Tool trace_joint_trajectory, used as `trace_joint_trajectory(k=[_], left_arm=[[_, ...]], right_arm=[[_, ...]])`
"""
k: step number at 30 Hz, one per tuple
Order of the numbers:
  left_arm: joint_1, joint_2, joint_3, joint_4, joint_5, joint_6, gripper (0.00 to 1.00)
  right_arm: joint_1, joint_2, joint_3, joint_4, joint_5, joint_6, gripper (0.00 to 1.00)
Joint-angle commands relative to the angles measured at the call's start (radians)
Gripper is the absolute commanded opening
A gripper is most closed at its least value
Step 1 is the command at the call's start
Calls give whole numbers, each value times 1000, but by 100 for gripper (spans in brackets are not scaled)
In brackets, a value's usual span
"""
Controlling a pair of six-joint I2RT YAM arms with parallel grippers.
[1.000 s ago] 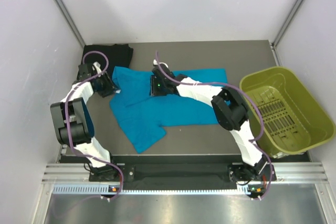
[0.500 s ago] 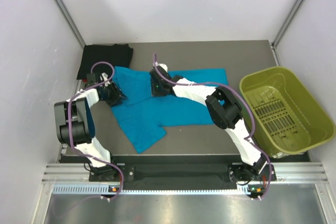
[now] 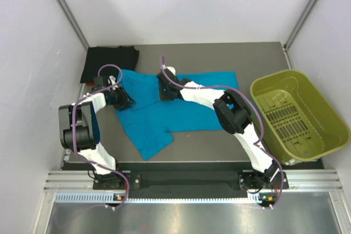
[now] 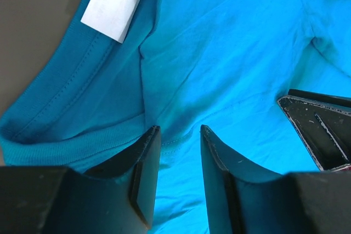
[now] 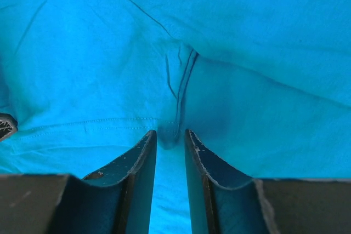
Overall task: Fold and stack the t-shirts
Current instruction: Fold the tshirt
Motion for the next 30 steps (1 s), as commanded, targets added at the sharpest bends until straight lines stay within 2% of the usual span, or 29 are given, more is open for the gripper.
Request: trace_joint_trajectory(k=[1, 5, 13, 24, 30], left_arm=[[-8, 2, -5, 37, -5, -4, 40], [-17, 9, -3, 29, -18, -7, 39], [-27, -44, -8, -19, -157, 39, 41], [-36, -34, -29, 24, -114, 28, 40], [-42, 6, -16, 0, -111, 22, 33]], right_arm=[[-9, 11, 39, 24, -2, -2, 28], [-11, 3, 37, 24, -2, -4, 27], [-11, -11, 19, 25, -3, -16, 27], [-15, -8, 20, 24, -10, -22, 27], [-18, -9, 19, 25, -13, -19, 27]])
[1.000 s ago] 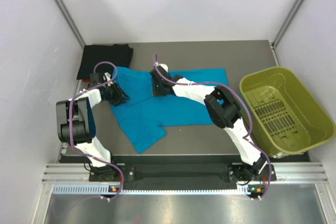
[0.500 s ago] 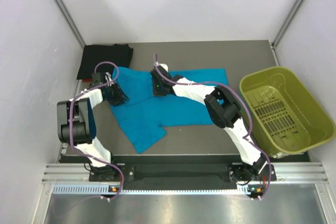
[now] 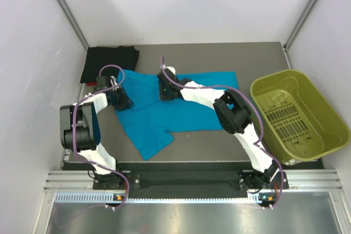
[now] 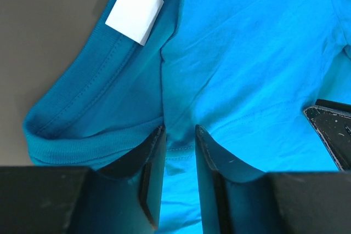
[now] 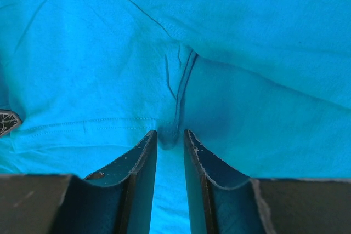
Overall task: Fold and stack the t-shirts
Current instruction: Fold the tshirt
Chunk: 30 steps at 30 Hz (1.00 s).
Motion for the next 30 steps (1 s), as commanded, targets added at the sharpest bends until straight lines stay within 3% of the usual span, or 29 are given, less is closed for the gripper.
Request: trace_joint_trajectory(k=[1, 4, 6, 8, 10, 11, 30], left_arm=[[-9, 10, -14, 8, 6, -4, 32], [-9, 0, -27, 11, -3, -8, 22], [-9, -6, -25, 6, -10, -11, 9], [-9, -13, -16, 2, -8, -15, 0], [-11, -20, -7, -11, 3, -17, 0], [-15, -26, 2, -18, 3, -18, 0], [-64, -191, -48, -120, -88, -81, 0]], right_arm=[[-12, -11, 19, 23, -2, -13, 27], [-14, -13, 16, 23, -2, -13, 27], [-14, -14, 16, 25, -3, -16, 25], [-14, -13, 19, 25, -2, -21, 14], [-18, -20, 20, 25, -2, -25, 1], [-20, -26, 19, 25, 1, -31, 0], [-40, -152, -64, 26, 1, -64, 0]])
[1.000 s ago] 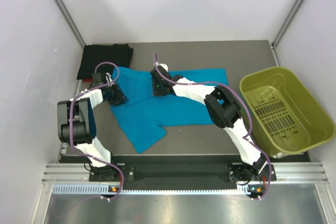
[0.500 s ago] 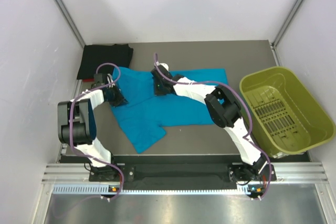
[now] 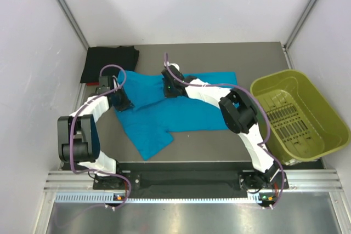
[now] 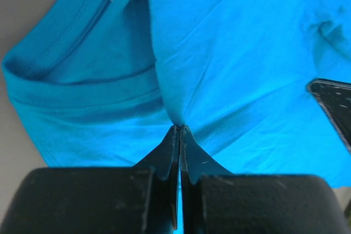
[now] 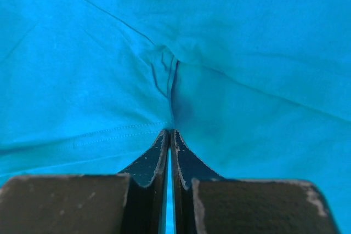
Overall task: Fold and stack the t-shirts
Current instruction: Fold the tshirt
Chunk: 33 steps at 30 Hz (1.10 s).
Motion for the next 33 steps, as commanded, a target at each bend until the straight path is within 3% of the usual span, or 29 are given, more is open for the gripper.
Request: trace_joint_trajectory(k=[1, 13, 16, 20, 24, 33], left_arm=[[-9, -52, -38, -20, -34, -33, 0], [-68, -83, -148, 23, -33, -147, 1], [-66, -66, -130, -5, -65, -148, 17], [-57, -32, 2, -115, -163, -108, 33], [-23, -17, 137, -166, -238, -53, 40], [-2, 22, 264, 65, -361, 168, 52]], right_arm=[[-9, -99, -22, 24, 12, -16, 0], [-11, -148, -128, 45, 18, -22, 0], [-11, -148, -134, 48, 9, -25, 0], [-11, -151, -136, 50, -9, -40, 3], [-22, -172, -153, 33, -22, -42, 19], [-98, -246, -167, 33, -49, -88, 26]])
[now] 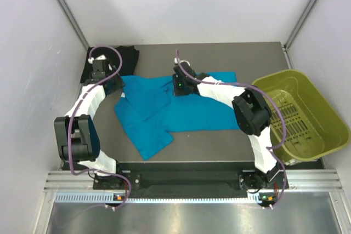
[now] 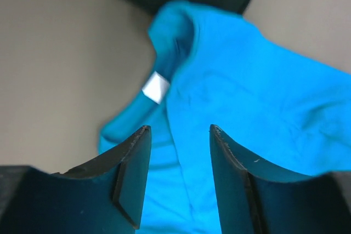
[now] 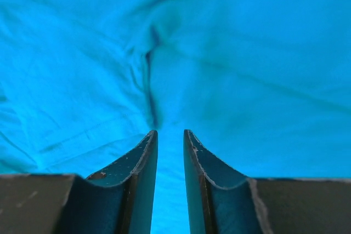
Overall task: Fold and stack the t-shirts
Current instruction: Fold the tshirt
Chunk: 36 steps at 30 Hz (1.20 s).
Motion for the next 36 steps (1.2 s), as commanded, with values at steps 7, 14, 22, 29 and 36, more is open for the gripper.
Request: trace_joint_trajectory(k=[7, 14, 22, 29, 36], left_arm=[[4, 231, 280, 87, -28, 255, 53], [6, 352, 354, 96, 6, 283, 53], [6, 419, 351, 107, -34, 306, 31], [7, 442, 403, 95, -161, 321, 0], [10, 479, 475, 51, -187, 335, 0]], right_arm=[[-115, -30, 79, 30, -36, -91, 24], [-180, 27, 108, 29, -37, -131, 24], [-256, 77, 86, 18, -10, -169, 22], [-285, 50, 8, -28, 133, -241, 20], [-350, 22, -73, -24, 234, -260, 20]])
